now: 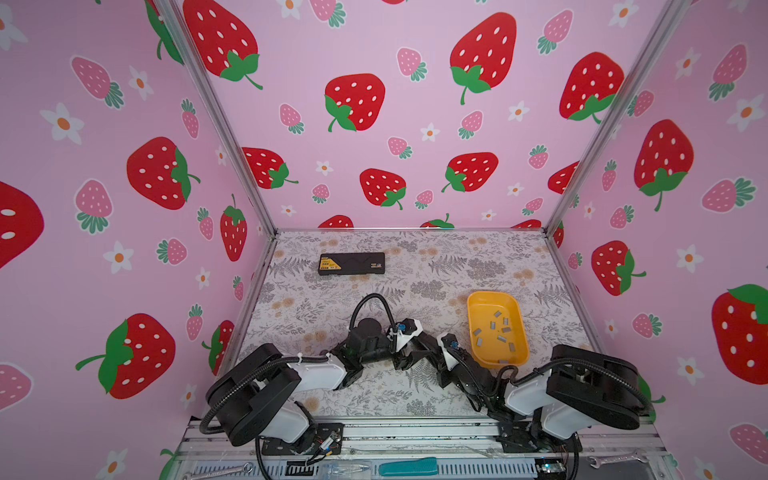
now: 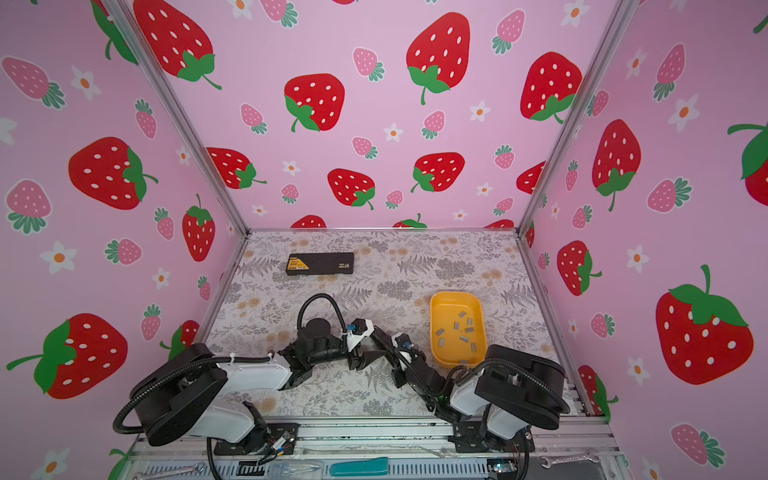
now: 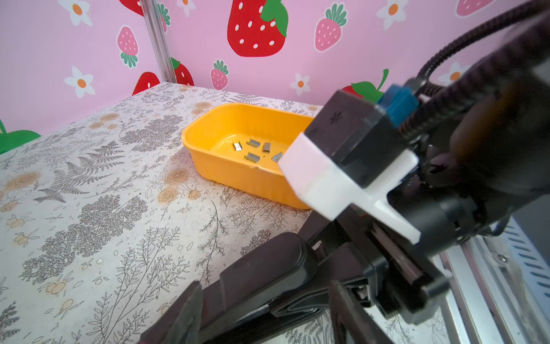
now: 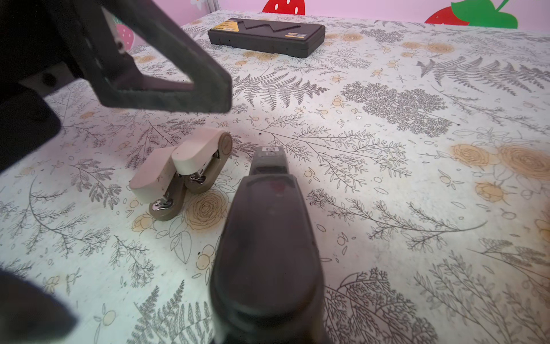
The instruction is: Load the staples into the stapler
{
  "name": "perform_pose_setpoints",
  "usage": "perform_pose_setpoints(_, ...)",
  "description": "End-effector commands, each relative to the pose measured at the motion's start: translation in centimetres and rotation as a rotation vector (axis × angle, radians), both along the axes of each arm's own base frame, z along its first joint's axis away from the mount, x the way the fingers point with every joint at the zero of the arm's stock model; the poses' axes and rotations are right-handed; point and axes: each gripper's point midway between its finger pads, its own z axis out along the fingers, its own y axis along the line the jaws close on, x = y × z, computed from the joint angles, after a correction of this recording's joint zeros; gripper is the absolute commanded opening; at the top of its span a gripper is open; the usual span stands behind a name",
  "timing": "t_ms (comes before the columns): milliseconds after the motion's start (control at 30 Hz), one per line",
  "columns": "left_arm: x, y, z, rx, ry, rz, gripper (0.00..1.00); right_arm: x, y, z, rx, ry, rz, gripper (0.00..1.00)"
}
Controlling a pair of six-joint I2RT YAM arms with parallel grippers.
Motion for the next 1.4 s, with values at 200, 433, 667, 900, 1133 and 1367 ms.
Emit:
perform_pose_setpoints(200,3.3,3.1,2.9,-0.051,0.004,0.301,0.69,0.6,0.0,0.7,0.019,0.031,-0.060,0.42)
perform_pose_setpoints(433,5.3,6.0,4.4,-0.081,0.127,0.546,0.73,0.0,0.0,3.4,0.078,0.044,-0.028,0.59)
perform_pose_setpoints(667,6.1,6.1,3.1,-0.042,0.163,0.591,0.75,0.3,1.1,5.6,0.060,0.057,-0.028,0.48)
perform_pose_setpoints(900,7.0,4.5,1.3,0.004,0.204,0.567,0.75,1.2,2.0,3.4,-0.031,0.097,-0.073,0.35)
perform_pose_setpoints(1133,7.5,3.5,-0.7,0.046,0.246,0.552,0.74,1.1,1.8,0.9,-0.080,0.134,-0.079,0.30)
perform_pose_setpoints(1367,7.8,3.1,-2.0,0.063,0.257,0.548,0.74,0.6,1.1,0.0,-0.081,0.156,-0.073,0.22)
